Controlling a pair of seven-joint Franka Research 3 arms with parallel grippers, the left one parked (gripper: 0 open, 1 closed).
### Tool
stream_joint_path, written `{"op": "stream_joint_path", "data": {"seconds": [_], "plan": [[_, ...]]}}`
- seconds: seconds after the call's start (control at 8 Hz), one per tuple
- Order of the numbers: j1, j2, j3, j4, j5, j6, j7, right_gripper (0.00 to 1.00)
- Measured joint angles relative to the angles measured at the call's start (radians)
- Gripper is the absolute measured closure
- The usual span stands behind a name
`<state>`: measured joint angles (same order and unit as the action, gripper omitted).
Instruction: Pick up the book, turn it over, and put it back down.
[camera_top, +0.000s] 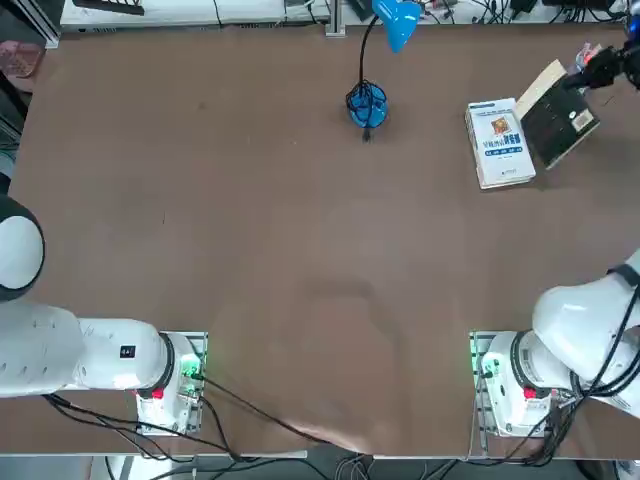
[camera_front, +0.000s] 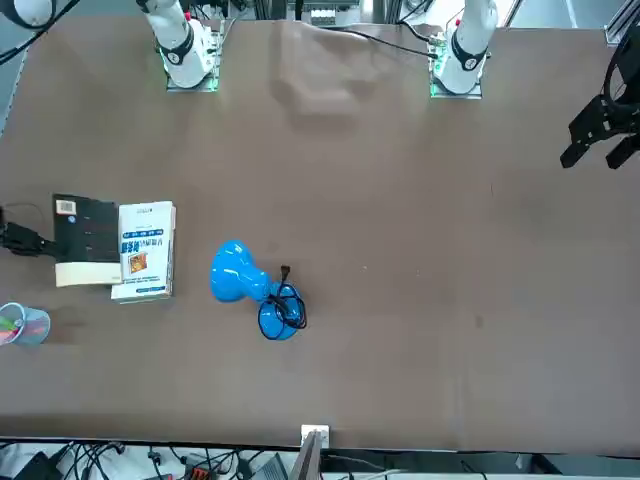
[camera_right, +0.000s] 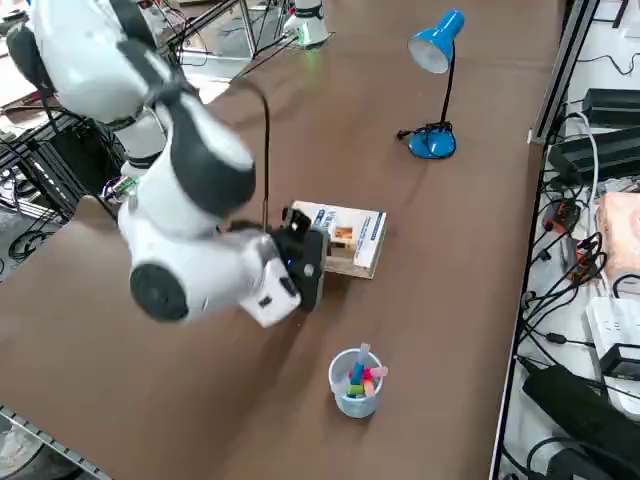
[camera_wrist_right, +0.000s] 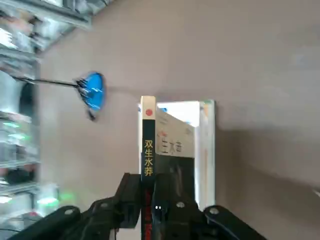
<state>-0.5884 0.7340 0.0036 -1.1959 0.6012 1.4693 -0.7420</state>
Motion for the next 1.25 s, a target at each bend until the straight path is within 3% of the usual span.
{"op": "stream_joint_path", "data": {"seconds": [0.38,0.62,0.88,1.25], "plan": [[0.234,-0.172,0.010,0.001,-0.515,0.097,0.184,0.90],[0.410,-0.240,0.011,-0.044,-0.837,0.153,0.346,0.90],[0.537,-0.295,0.013,-0.171,-1.096,0.239,0.539,0.90],[0.682,-0.371,0.013,-0.498,-1.425,0.440,0.989,0.90]]}}
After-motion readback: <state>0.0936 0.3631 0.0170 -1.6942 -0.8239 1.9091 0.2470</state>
